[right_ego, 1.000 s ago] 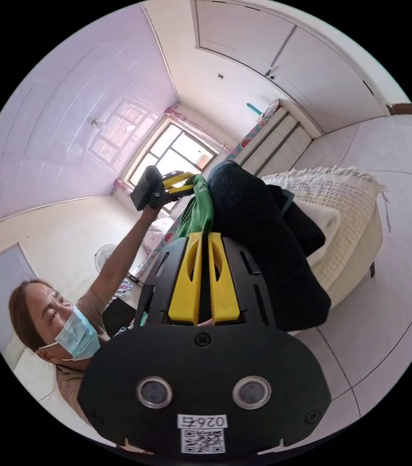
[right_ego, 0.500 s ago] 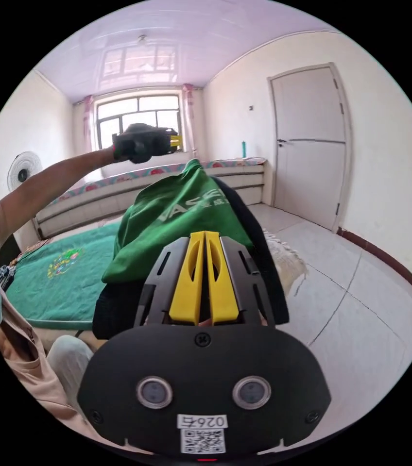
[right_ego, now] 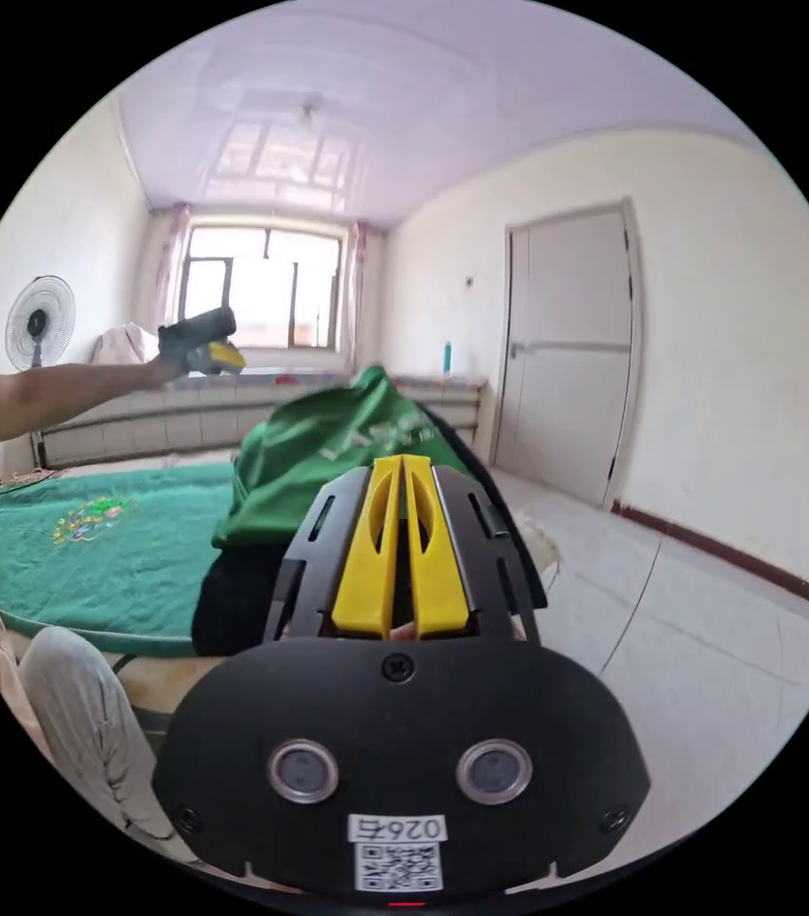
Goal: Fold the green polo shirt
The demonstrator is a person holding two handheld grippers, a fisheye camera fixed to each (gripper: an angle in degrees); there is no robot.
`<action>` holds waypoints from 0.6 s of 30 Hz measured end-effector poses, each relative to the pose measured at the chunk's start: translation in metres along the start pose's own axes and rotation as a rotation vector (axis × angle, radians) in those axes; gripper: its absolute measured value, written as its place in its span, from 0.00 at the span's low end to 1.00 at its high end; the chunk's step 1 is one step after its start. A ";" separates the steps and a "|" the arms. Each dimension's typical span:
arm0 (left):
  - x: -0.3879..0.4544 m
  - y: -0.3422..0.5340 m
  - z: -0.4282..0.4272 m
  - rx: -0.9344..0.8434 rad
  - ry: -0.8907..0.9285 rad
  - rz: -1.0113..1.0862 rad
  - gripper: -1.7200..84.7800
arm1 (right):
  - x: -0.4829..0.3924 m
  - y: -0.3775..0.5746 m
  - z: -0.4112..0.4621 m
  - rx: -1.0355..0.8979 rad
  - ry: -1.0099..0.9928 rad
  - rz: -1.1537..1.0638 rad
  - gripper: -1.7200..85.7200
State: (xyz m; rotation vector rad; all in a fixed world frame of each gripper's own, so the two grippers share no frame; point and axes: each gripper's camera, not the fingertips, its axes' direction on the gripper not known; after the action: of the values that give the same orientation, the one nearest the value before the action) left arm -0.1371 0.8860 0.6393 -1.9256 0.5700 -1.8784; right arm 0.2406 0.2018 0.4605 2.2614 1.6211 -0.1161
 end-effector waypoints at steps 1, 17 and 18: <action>-0.036 0.036 -0.020 0.043 0.036 -0.102 0.01 | 0.006 0.032 -0.014 0.109 0.007 -0.026 0.04; -0.218 0.742 -0.482 0.598 0.039 -1.098 0.06 | 0.146 0.388 -0.087 0.824 -0.692 -0.090 0.10; -0.208 0.775 -0.514 0.591 -0.033 -1.129 0.06 | 0.153 0.395 -0.083 0.816 -0.764 -0.101 0.08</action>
State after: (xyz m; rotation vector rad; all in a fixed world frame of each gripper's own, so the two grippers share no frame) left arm -0.6689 0.3485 0.0591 -1.9395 -1.2173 -2.1629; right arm 0.6482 0.2559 0.5899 2.1453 1.3525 -1.6916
